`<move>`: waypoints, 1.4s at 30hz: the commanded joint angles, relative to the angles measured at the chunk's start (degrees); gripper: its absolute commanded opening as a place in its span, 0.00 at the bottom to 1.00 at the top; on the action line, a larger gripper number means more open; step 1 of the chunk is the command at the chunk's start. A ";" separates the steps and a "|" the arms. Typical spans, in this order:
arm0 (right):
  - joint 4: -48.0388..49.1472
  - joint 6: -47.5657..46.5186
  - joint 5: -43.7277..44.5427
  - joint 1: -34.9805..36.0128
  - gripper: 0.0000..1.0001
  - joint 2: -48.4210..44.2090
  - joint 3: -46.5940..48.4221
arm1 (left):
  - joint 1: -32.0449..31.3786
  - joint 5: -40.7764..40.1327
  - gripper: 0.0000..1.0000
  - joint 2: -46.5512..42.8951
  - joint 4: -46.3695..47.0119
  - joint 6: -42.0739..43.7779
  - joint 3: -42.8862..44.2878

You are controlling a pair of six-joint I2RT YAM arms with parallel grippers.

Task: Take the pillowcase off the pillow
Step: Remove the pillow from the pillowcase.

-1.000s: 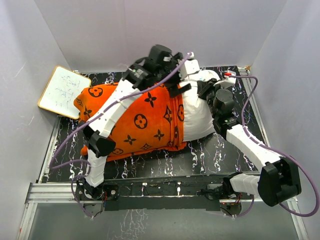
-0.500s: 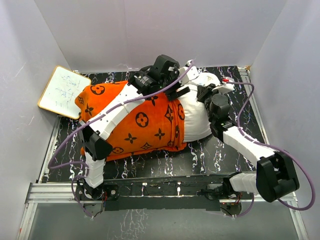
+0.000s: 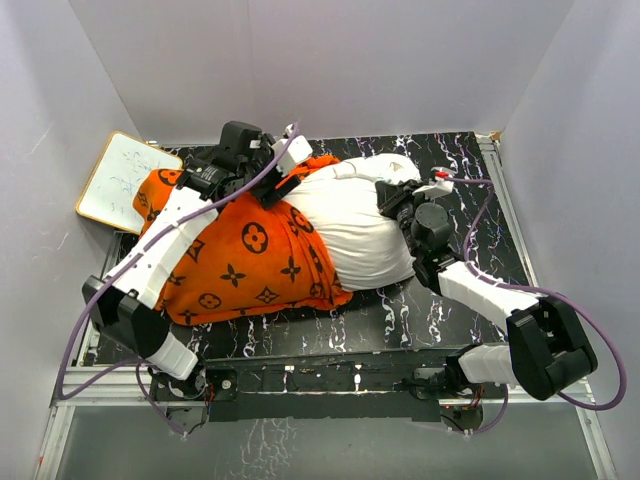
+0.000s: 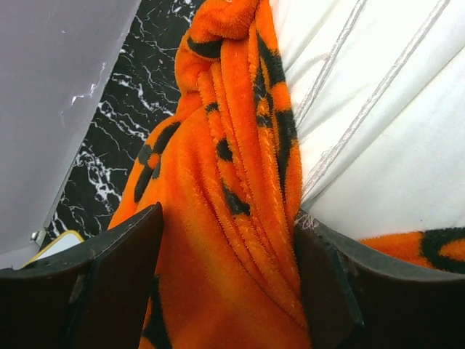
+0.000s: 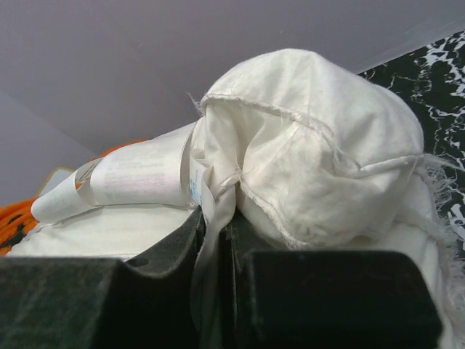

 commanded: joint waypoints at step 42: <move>62.74 40.94 -77.28 -15.82 0.98 20.04 4.61 | 3.19 7.72 0.00 -2.16 -7.62 2.54 0.12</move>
